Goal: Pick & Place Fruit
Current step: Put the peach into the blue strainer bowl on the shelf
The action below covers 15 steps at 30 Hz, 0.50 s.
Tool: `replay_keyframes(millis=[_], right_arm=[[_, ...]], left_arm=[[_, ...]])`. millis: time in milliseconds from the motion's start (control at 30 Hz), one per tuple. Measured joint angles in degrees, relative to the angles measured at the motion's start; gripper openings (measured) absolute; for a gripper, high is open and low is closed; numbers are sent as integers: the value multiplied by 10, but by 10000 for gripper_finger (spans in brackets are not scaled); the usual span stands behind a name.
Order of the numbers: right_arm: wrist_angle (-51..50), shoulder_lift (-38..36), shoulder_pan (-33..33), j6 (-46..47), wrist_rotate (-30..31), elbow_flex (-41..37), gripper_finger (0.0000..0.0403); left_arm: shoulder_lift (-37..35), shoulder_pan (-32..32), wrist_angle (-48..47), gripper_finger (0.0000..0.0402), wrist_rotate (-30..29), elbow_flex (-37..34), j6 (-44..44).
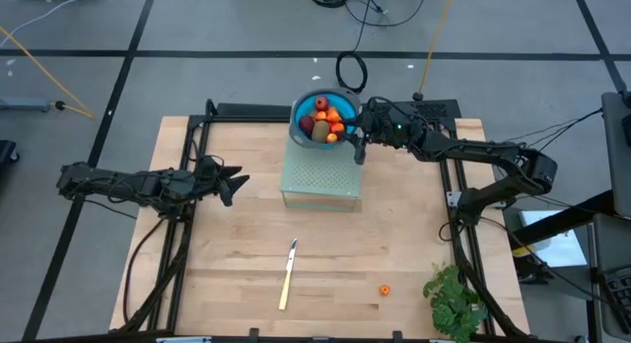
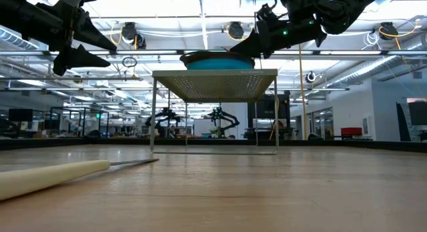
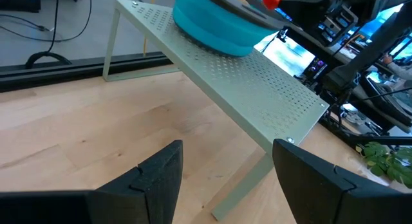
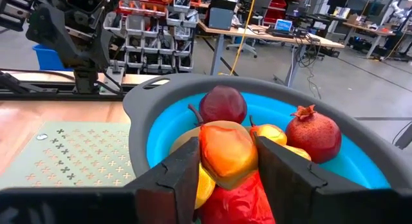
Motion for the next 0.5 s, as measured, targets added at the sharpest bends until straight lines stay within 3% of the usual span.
replay_keyframes(millis=[267, 500], right_arm=[[0, 0, 0, 21, 0, 0, 183], [25, -30, 17, 21, 1, 0, 183]], left_arm=[[0, 0, 0, 241, 0, 0, 0], [0, 0, 0, 241, 0, 0, -3]])
